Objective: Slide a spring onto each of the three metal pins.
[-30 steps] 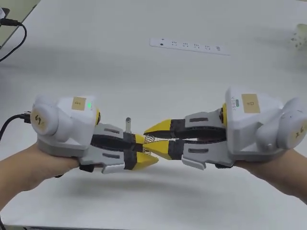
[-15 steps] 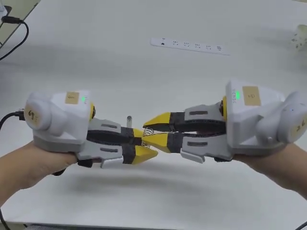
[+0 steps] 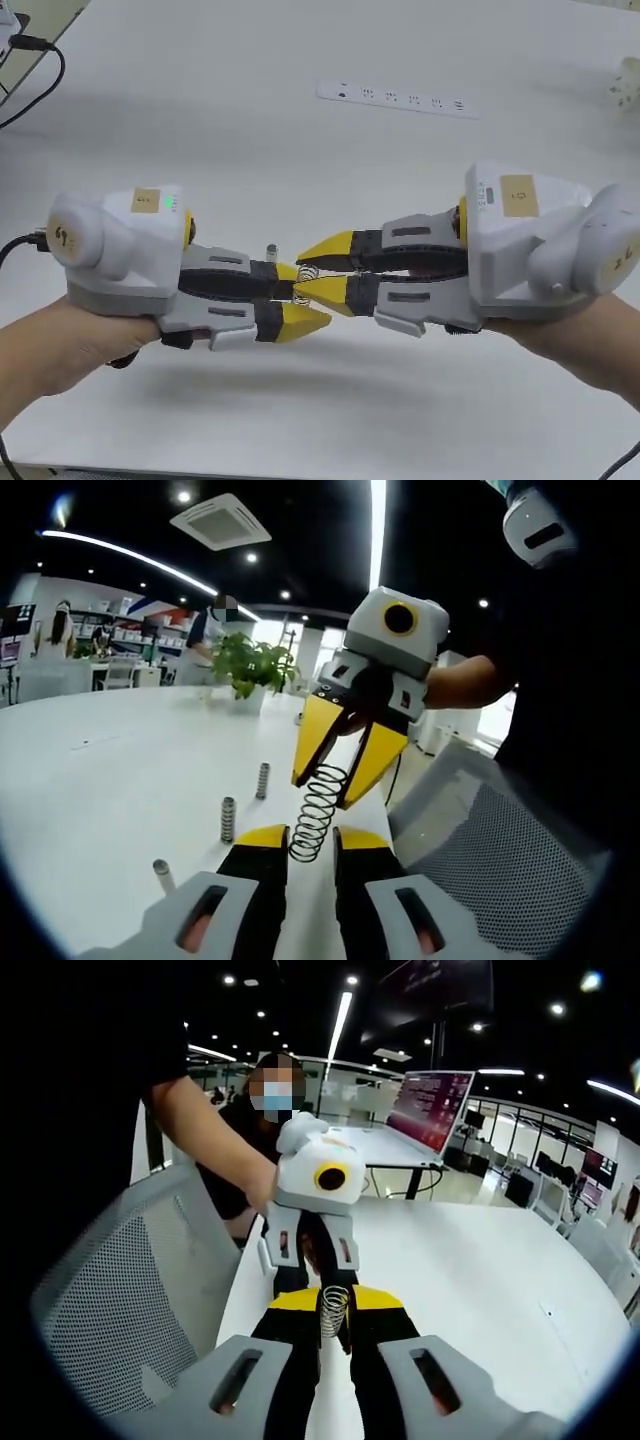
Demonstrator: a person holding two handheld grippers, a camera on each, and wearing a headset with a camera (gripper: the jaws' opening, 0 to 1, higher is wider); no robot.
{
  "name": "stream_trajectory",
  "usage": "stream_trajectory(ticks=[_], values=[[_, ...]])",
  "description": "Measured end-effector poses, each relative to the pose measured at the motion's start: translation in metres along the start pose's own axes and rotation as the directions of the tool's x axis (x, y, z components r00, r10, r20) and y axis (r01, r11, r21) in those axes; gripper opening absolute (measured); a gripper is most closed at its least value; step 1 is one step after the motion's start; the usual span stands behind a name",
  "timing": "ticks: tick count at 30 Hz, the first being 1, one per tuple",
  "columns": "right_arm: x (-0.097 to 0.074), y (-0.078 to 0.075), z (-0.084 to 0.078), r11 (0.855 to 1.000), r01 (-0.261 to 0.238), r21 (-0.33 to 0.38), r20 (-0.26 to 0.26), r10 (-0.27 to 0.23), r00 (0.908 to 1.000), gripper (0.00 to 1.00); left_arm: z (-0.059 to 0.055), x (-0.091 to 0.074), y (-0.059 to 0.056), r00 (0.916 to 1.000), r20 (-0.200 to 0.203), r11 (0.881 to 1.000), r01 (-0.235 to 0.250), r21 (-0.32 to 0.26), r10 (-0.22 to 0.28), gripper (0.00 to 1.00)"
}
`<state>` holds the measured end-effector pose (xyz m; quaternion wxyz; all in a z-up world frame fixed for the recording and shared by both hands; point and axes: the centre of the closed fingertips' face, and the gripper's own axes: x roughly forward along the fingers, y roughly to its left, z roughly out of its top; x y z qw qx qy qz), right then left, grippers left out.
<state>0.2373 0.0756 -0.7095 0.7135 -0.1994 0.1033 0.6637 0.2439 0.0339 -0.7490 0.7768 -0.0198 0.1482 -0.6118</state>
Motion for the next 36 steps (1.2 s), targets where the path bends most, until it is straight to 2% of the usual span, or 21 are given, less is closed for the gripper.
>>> stream_trajectory(ticks=[7, 10, 18, 23, 26, 27, 30, 34, 36], values=[[-0.002, -0.004, 0.001, 1.000, 0.009, 0.003, -0.001, -0.009, 1.0000, 0.07, 0.001, -0.004, 0.003, 0.9998, 0.008, 1.000, -0.019, -0.001, 0.019, 0.17], [-0.004, -0.007, 0.003, 1.000, 0.020, 0.005, 0.004, -0.020, 0.9998, 0.07, 0.001, -0.008, 0.005, 0.9993, 0.020, 1.000, -0.031, -0.003, 0.031, 0.21], [-0.009, -0.012, 0.004, 0.999, 0.032, -0.002, 0.001, -0.032, 0.9995, 0.07, 0.006, -0.015, 0.008, 0.9969, 0.057, 0.999, -0.053, -0.006, 0.054, 0.23], [-0.010, -0.013, 0.003, 0.999, 0.035, -0.002, -0.006, -0.035, 0.9994, 0.07, 0.006, -0.023, 0.010, 0.9936, 0.079, 0.996, -0.079, -0.029, 0.081, 0.26], [-0.011, -0.013, 0.002, 0.999, 0.037, -0.002, -0.012, -0.037, 0.9993, 0.07, 0.003, -0.030, 0.013, 0.9916, 0.072, 0.993, -0.103, -0.061, 0.107, 0.35], [-0.011, -0.013, 0.002, 0.999, 0.037, -0.001, -0.012, -0.037, 0.9992, 0.07, 0.002, -0.031, 0.013, 0.9908, 0.075, 0.992, -0.108, -0.061, 0.112, 0.40], [-0.011, -0.013, 0.001, 0.999, 0.037, -0.002, -0.016, -0.037, 0.9992, 0.07, 0.003, -0.038, 0.015, 0.9876, 0.078, 0.989, -0.132, -0.065, 0.137, 0.48], [-0.010, -0.012, -0.002, 0.999, 0.037, -0.003, -0.024, -0.037, 0.9990, 0.07, 0.002, -0.051, 0.021, 0.9774, 0.090, 0.980, -0.186, -0.072, 0.192, 0.53], [-0.010, -0.012, -0.003, 0.999, 0.039, -0.001, -0.026, -0.039, 0.9989, 0.07, 0.000, -0.059, 0.025, 0.9703, 0.089, 0.973, -0.220, -0.066, 0.225, 0.59]])
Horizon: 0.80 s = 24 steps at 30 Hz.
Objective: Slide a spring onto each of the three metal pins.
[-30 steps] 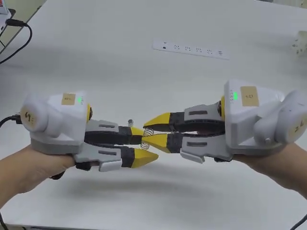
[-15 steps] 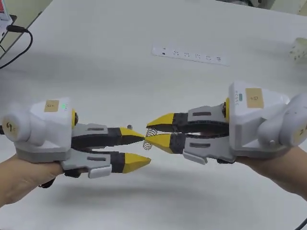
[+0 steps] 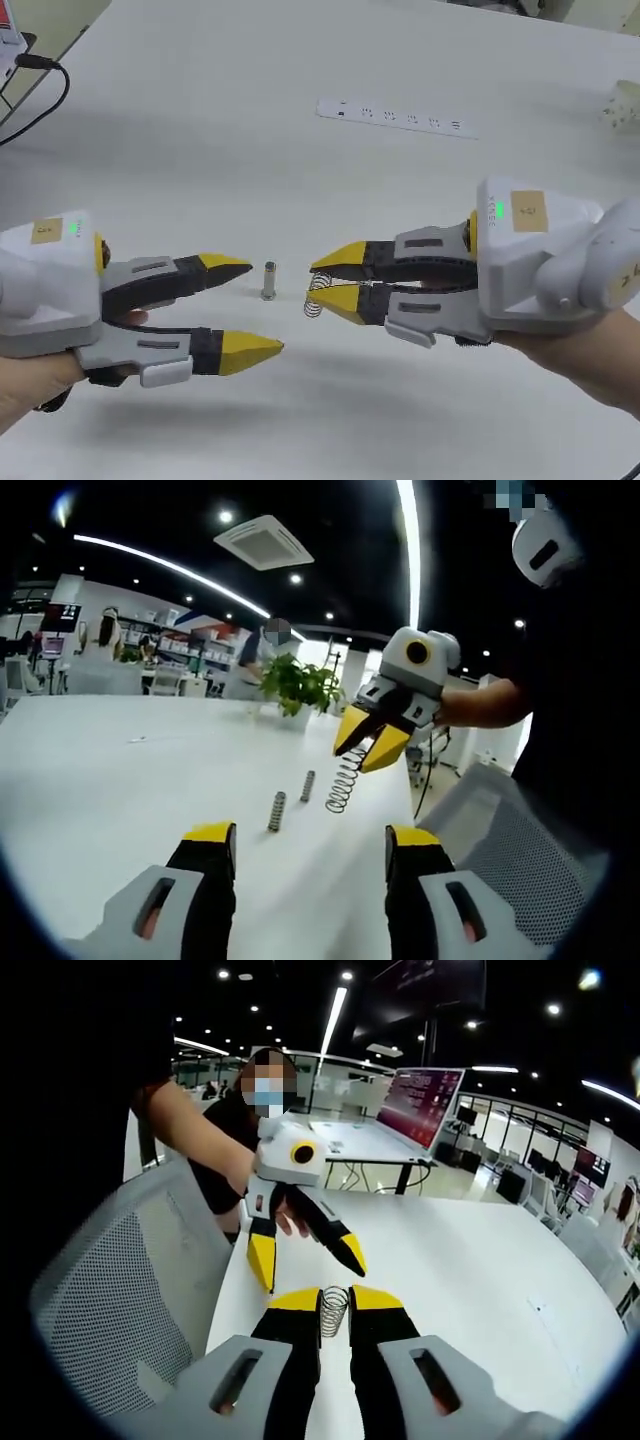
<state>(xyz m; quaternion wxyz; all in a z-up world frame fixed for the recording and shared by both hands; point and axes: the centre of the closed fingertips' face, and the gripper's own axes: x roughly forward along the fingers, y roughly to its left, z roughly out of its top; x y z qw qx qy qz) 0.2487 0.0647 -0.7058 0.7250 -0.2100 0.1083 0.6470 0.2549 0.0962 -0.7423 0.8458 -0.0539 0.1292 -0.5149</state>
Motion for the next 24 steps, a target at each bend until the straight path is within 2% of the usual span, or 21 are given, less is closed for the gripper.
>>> stream_trajectory(ticks=[6, 10, 16, 19, 24], values=[[-0.001, -0.003, -0.003, 1.000, 0.012, 0.005, -0.005, -0.012, 0.9999, 0.07, -0.009, -0.015, 0.011, 0.9965, -0.043, 0.996, -0.069, 0.054, 0.072, 0.78], [-0.002, -0.006, -0.002, 1.000, 0.020, 0.007, -0.003, -0.020, 0.9998, 0.07, -0.009, -0.022, 0.017, 0.9936, -0.045, 0.992, -0.100, 0.074, 0.104, 0.85], [-0.003, -0.008, -0.006, 1.000, 0.024, 0.010, -0.008, -0.023, 0.9997, 0.07, -0.013, -0.027, 0.018, 0.9910, -0.071, 0.989, -0.105, 0.103, 0.113, 0.98], [-0.003, -0.010, -0.008, 0.999, 0.030, 0.011, -0.009, -0.030, 0.9995, 0.07, -0.019, -0.029, 0.018, 0.9892, -0.090, 0.988, -0.105, 0.115, 0.116, 0.98], [-0.002, -0.015, -0.009, 0.999, 0.040, 0.011, -0.014, -0.040, 0.9991, 0.07, -0.022, -0.031, 0.019, 0.9880, -0.093, 0.987, -0.113, 0.113, 0.123, 0.98]])
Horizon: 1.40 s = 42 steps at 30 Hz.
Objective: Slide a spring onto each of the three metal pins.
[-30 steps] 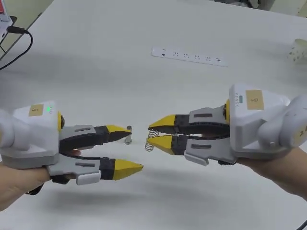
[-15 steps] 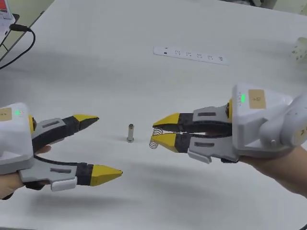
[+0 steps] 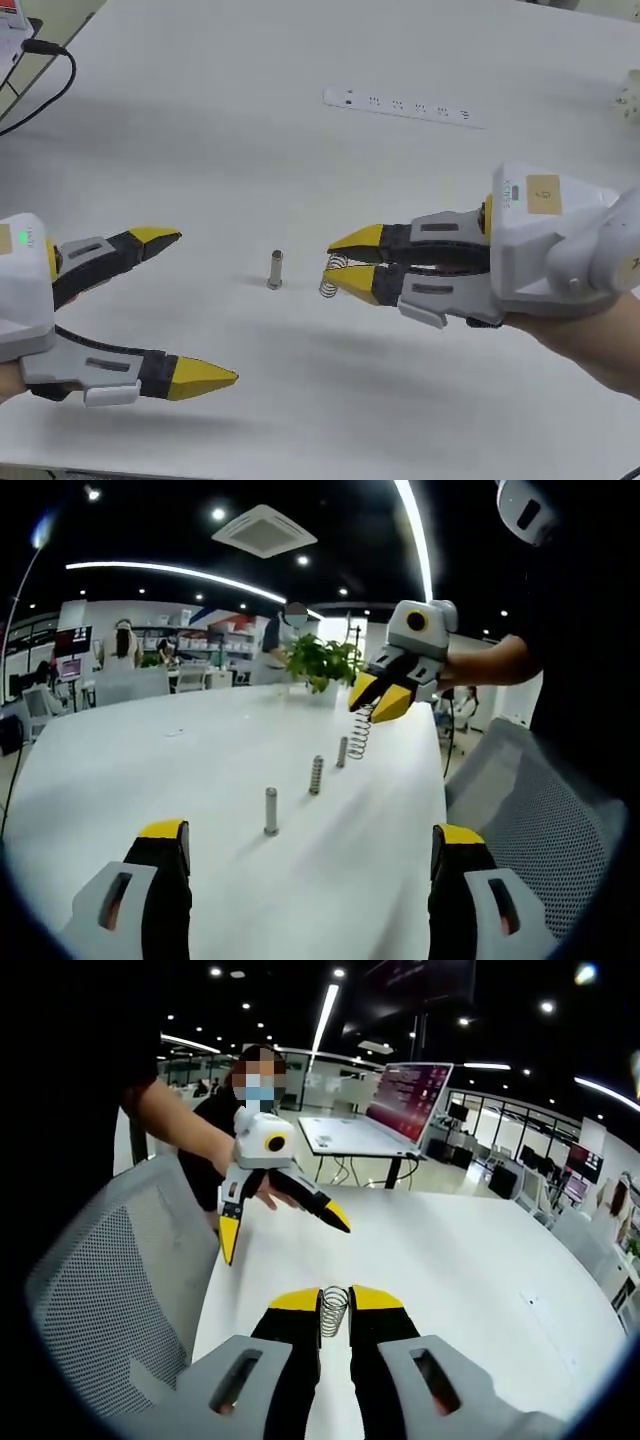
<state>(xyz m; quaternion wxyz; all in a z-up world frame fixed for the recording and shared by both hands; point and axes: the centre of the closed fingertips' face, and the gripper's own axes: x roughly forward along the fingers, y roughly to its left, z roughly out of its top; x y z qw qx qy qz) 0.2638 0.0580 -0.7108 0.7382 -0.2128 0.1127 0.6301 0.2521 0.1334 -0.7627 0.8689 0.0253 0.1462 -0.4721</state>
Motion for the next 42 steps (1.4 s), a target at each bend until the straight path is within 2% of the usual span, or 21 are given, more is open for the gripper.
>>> stream_trajectory(ticks=[9, 19, 31, 42], values=[[0.009, -0.014, 0.004, 1.000, 0.016, -0.013, -0.002, -0.016, 0.9999, 0.07, -0.001, -0.007, 0.001, 0.9999, 0.005, 1.000, -0.009, -0.006, 0.009, 0.98], [0.026, -0.024, 0.009, 1.000, 0.004, -0.019, -0.006, -0.004, 1.0000, 0.07, -0.006, -0.011, 0.003, 0.9996, 0.002, 0.999, -0.027, -0.021, 0.027, 0.98], [0.046, -0.026, -0.007, 1.000, -0.014, 0.006, -0.037, 0.014, 0.9992, 0.07, -0.007, -0.012, 0.001, 0.9996, 0.004, 0.999, -0.028, -0.028, 0.028, 0.98], [0.056, -0.042, -0.002, 0.999, 0.009, 0.046, -0.020, -0.008, 0.9998, 0.07, -0.005, -0.009, 0.002, 0.9995, 0.004, 0.999, -0.030, -0.034, 0.031, 0.98]])
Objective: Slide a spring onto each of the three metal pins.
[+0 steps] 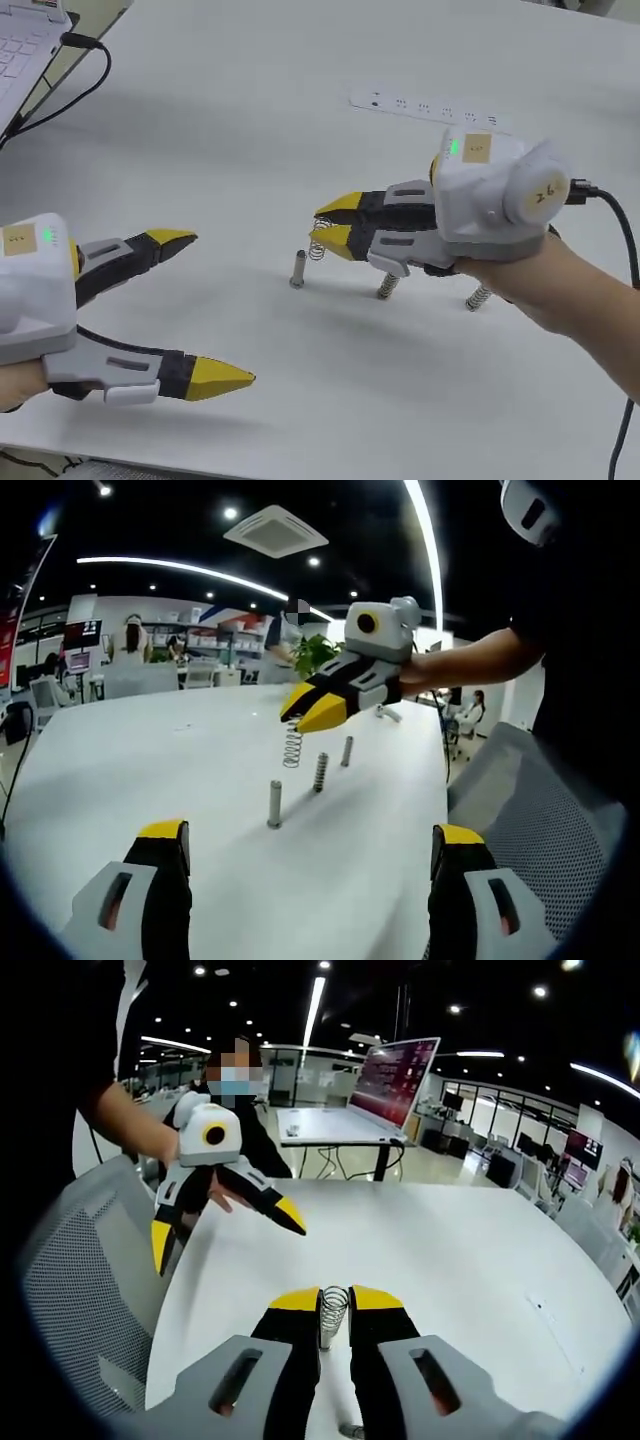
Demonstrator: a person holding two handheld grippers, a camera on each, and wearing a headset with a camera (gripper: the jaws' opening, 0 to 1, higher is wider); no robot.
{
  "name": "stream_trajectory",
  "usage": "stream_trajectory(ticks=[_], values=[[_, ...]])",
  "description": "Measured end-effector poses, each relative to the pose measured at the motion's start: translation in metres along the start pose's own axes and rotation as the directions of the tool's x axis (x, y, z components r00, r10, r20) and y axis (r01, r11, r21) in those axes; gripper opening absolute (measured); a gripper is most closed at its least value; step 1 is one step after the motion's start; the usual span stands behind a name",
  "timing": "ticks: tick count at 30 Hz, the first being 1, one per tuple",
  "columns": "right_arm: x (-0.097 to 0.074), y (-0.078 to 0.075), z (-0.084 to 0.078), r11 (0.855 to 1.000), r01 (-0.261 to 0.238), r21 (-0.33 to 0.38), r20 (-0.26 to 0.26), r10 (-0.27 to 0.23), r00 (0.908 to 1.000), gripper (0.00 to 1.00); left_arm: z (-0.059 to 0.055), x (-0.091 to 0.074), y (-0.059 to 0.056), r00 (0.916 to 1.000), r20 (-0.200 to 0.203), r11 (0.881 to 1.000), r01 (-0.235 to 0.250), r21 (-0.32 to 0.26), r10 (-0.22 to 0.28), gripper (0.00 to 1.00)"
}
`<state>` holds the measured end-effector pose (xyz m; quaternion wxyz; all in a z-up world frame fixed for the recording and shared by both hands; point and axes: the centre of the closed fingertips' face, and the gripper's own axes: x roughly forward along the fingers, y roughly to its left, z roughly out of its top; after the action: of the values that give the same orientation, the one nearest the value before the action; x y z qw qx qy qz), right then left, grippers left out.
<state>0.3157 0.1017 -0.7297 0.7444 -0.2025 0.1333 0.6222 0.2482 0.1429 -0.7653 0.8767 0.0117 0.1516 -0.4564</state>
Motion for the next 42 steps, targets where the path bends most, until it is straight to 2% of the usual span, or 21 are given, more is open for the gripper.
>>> stream_trajectory(ticks=[15, 21, 42], values=[[0.004, -0.009, 0.025, 1.000, -0.003, -0.022, 0.023, 0.003, 0.9997, 0.07, 0.001, 0.000, 0.002, 1.0000, -0.004, 1.000, -0.008, -0.003, 0.008, 0.98], [0.005, -0.005, 0.005, 1.000, -0.008, 0.008, -0.013, 0.008, 0.9999, 0.07, 0.002, 0.000, 0.002, 0.9999, -0.003, 1.000, -0.013, -0.001, 0.013, 0.97], [0.013, -0.004, -0.005, 0.999, -0.016, 0.034, -0.026, 0.017, 0.9995, 0.07, -0.001, 0.000, 0.005, 0.9998, -0.009, 1.000, -0.016, -0.007, 0.016, 0.96]])
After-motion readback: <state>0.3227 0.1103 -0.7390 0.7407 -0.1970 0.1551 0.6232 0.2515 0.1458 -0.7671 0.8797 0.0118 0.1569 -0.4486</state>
